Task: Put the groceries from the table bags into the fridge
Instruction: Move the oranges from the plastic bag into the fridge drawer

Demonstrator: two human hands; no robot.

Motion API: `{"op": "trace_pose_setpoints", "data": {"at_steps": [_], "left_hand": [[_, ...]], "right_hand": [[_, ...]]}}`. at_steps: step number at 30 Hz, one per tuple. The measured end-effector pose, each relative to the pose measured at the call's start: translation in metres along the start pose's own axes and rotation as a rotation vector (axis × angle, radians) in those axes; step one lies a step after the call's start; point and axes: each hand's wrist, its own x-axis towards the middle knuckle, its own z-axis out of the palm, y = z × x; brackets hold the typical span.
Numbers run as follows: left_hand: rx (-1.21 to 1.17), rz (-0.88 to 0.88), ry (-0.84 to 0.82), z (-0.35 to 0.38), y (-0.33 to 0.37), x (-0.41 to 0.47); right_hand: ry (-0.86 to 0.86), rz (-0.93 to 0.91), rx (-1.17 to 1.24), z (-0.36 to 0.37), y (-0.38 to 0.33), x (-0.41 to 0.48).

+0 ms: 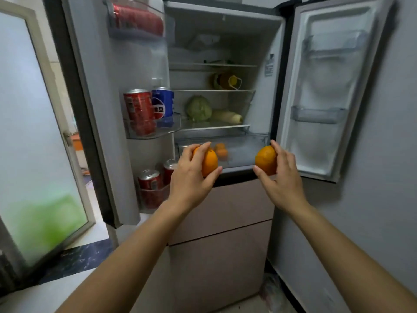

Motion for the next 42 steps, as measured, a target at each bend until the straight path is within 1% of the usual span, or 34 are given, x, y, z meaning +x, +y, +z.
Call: {"op": "trace_pose_setpoints", "data": {"at_steps": [3,6,11,16,19,23,25,27,30,33,35,37,40,42], "left_hand": [[-0.054,-0.016,-0.008,0.042,-0.022,0.051],[-0.143,-0.123,-0.026,0.082,-0.045,0.113],[-0.301,-0.318,-0.033,0.130,-0.072,0.188],[-0.366,-0.537,-0.147,0.185,-0.116,0.245],[-0.305,-0.622,-0.205,0.205,-0.144,0.264],[-0.256,-0.665,-0.302,0.221,-0.166,0.294],[-0.119,-0.632,-0.411,0.230,-0.174,0.310],[0.044,-0.598,-0.575,0.241,-0.181,0.322],[0.264,-0.604,-0.866,0.262,-0.196,0.333],[0.453,-0.580,-1.116,0.280,-0.210,0.339],[0.530,-0.537,-1.247,0.288,-0.216,0.339],[0.518,-0.540,-1.345,0.295,-0.219,0.338],[0.415,-0.584,-1.456,0.302,-0.220,0.334],[0.401,-0.579,-1.440,0.306,-0.223,0.331]], "right_hand": [[-0.039,-0.048,-0.019,0.025,0.021,0.051],[-0.046,-0.046,-0.029,0.048,0.036,0.110],[-0.059,-0.034,-0.025,0.081,0.061,0.179],[-0.116,0.009,-0.002,0.119,0.096,0.244],[-0.188,0.043,0.027,0.147,0.116,0.281],[-0.421,0.067,-0.011,0.187,0.138,0.336],[-0.558,0.086,-0.046,0.209,0.150,0.363],[-0.718,0.094,-0.117,0.227,0.159,0.385],[-0.997,0.083,-0.218,0.249,0.166,0.407],[-1.178,0.022,-0.375,0.270,0.172,0.421],[-1.292,-0.003,-0.481,0.287,0.179,0.426],[-1.409,-0.012,-0.566,0.302,0.186,0.426],[-1.601,0.070,-0.576,0.321,0.197,0.420],[-1.600,0.046,-0.596,0.325,0.200,0.420]]}}
